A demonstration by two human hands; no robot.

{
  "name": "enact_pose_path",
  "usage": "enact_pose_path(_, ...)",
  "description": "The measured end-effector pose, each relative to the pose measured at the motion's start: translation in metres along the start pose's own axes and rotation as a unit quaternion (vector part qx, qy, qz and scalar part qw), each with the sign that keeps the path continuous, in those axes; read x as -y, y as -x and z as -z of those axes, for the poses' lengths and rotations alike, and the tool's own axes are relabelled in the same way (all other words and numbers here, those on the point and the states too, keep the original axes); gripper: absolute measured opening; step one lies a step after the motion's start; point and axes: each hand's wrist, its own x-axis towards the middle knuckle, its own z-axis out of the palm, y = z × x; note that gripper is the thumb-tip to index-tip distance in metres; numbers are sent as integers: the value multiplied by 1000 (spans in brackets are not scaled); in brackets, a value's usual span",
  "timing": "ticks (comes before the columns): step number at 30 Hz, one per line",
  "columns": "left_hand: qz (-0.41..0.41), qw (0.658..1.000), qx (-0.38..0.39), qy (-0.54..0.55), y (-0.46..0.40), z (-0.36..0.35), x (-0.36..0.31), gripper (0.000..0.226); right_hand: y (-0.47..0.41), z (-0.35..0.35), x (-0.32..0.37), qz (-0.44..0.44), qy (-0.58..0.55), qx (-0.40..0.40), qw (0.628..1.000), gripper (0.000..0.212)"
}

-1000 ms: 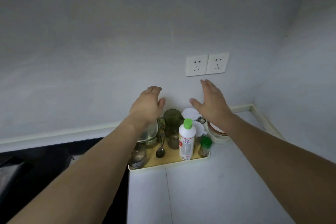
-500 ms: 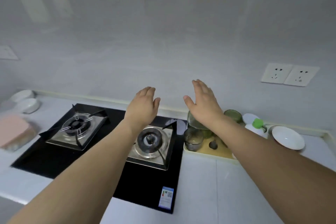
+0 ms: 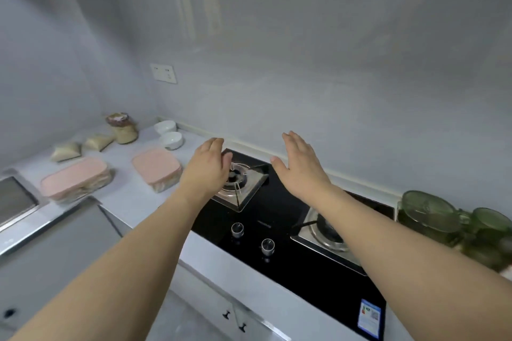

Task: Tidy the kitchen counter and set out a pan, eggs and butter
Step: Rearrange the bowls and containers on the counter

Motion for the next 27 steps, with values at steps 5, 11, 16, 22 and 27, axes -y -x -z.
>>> enact_pose_path(5, 62, 998, -22, -15, 13, 43, 85, 47, -21, -51, 78, 48, -17, 19, 999, 63)
enact_pose_path(11, 112, 993, -29, -13, 30, 79, 162, 49, -41, -98, 148, 85, -29, 57, 994, 63)
enact_pose_path(16, 134, 990, -32, -5, 32, 91, 209, 50, -62, -131, 181, 102, -33, 73, 992, 63)
enact_pose_path(22, 142, 990, -17, -11, 7, 89, 256, 51, -98, -169, 201, 105, -36, 86, 990, 59)
enact_pose_path(27, 130, 991, -1, -25, -45, 81, 294, 51, -151, -204, 210, 98, -45, 82, 991, 59)
